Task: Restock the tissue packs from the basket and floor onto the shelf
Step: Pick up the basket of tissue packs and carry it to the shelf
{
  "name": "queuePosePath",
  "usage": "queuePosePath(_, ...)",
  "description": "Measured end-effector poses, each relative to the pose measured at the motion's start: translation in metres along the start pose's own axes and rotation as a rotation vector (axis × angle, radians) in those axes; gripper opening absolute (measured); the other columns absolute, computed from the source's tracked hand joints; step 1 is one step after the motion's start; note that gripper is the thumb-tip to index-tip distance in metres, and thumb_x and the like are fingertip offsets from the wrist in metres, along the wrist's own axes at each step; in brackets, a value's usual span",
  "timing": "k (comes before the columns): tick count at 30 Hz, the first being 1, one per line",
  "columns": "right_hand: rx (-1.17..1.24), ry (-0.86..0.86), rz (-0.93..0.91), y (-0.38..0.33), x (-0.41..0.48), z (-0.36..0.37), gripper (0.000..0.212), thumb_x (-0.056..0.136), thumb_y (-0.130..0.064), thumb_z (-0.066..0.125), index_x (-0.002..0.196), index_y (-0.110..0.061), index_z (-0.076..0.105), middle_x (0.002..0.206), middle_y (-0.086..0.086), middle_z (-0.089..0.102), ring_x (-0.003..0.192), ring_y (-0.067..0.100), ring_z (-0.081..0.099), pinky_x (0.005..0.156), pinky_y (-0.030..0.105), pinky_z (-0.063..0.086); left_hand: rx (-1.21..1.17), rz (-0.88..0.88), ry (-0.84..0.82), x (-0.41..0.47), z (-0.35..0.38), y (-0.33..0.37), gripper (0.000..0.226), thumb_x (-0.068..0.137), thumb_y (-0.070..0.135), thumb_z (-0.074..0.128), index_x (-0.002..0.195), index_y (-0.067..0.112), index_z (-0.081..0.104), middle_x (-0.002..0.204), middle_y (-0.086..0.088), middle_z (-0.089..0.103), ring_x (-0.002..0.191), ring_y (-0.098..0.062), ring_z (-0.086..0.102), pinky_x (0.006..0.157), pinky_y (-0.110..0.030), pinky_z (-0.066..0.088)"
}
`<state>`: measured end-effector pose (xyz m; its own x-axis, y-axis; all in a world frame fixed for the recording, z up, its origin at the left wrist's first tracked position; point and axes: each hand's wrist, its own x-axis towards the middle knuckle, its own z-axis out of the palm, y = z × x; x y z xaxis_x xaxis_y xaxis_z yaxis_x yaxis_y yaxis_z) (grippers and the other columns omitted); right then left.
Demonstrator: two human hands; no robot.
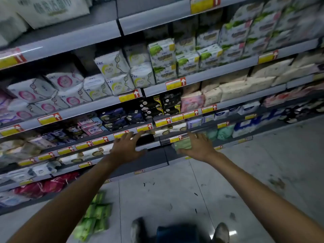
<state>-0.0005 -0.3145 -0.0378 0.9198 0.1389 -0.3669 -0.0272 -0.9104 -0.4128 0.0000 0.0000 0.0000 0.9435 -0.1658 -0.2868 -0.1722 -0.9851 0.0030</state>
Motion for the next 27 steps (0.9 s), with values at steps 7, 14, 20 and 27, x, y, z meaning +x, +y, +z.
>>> queuePosePath(7, 0.076, 0.129, 0.292, -0.004, 0.002, -0.017, 0.099, 0.082, -0.078, 0.062, 0.158, -0.021, 0.03, 0.161, 0.017, 0.036, 0.151, 0.036, 0.029, 0.121, 0.055, 0.025, -0.006, 0.334, 0.026, 0.088, -0.007, -0.002, 0.101, 0.077, 0.089, 0.029, 0.164, 0.038, 0.02, 0.152, -0.011, 0.05, 0.137, -0.035, 0.051, 0.105, -0.047, 0.05)
queuePosePath(14, 0.138, 0.28, 0.529, -0.016, -0.035, -0.036, 0.102, 0.083, -0.076, 0.062, 0.161, -0.022, 0.024, 0.162, 0.018, 0.032, 0.151, 0.037, 0.028, 0.122, 0.053, 0.024, 0.044, 0.627, -0.077, 0.13, -0.032, 0.011, 0.098, 0.08, 0.088, 0.036, 0.165, 0.044, 0.012, 0.168, -0.005, 0.031, 0.149, -0.029, 0.04, 0.106, -0.042, 0.048)
queuePosePath(20, 0.151, 0.334, 0.684, 0.029, -0.078, -0.058, 0.099, 0.088, -0.071, 0.061, 0.162, -0.021, 0.021, 0.161, 0.017, 0.032, 0.15, 0.037, 0.027, 0.12, 0.054, 0.025, 0.071, 0.792, -0.099, 0.161, -0.059, 0.091, 0.092, 0.087, 0.083, 0.045, 0.164, 0.042, 0.016, 0.147, -0.002, 0.049, 0.128, -0.027, 0.056, 0.089, -0.037, 0.054)
queuePosePath(27, 0.209, 0.363, 0.736, 0.161, -0.101, -0.092, 0.096, 0.089, -0.067, 0.061, 0.162, -0.021, 0.021, 0.162, 0.018, 0.032, 0.15, 0.037, 0.027, 0.121, 0.052, 0.025, 0.125, 0.861, -0.103, 0.199, -0.068, 0.246, 0.108, 0.074, 0.091, 0.029, 0.166, 0.034, 0.019, 0.149, -0.011, 0.051, 0.131, -0.031, 0.055, 0.102, -0.041, 0.051)
